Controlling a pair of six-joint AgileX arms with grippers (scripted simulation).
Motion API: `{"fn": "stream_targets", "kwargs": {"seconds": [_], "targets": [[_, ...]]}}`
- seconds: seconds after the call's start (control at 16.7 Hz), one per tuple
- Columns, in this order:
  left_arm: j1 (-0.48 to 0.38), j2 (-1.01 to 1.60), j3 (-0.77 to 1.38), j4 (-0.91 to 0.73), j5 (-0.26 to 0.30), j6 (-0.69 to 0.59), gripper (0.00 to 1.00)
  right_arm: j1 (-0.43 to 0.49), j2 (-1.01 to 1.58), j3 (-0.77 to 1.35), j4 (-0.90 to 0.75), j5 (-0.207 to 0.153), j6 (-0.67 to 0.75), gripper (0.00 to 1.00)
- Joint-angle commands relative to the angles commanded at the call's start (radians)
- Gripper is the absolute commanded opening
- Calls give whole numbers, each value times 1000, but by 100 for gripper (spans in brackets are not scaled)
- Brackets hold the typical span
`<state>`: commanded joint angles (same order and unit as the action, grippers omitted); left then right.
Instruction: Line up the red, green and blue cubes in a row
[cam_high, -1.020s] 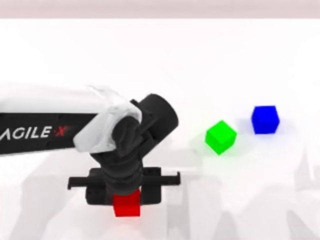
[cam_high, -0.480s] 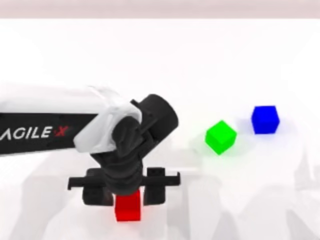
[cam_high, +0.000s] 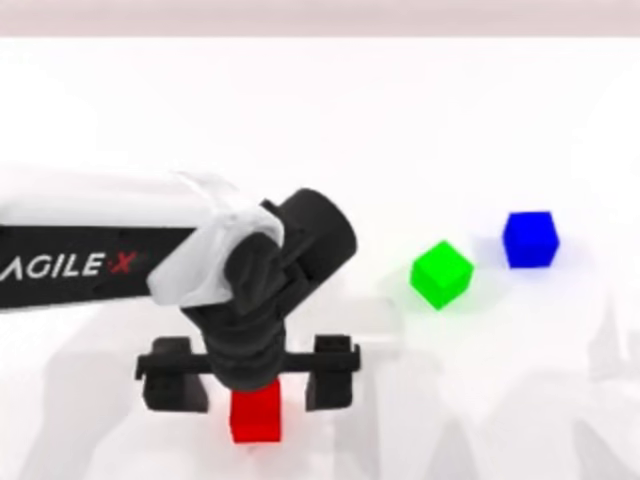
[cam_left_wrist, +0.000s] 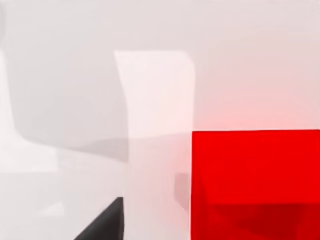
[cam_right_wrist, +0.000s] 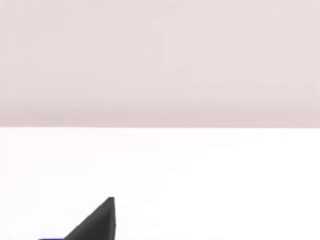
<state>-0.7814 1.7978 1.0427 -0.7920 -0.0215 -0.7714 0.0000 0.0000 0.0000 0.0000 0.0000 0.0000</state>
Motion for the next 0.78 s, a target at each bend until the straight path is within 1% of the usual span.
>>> {"fn": "stream_targets", "kwargs": {"seconds": [0.3, 0.42, 0.6, 0.78], "targets": [[-2, -6, 15, -17, 0, -1, 100, 0, 0, 0, 0, 0, 0, 100], [1, -27, 55, -76, 0, -5, 100, 0, 0, 0, 0, 0, 0, 100], [8, -70, 128, -213, 1, -10, 100, 0, 0, 0, 0, 0, 0, 100], [13, -105, 171, -277, 0, -9, 100, 0, 0, 0, 0, 0, 0, 100]]}}
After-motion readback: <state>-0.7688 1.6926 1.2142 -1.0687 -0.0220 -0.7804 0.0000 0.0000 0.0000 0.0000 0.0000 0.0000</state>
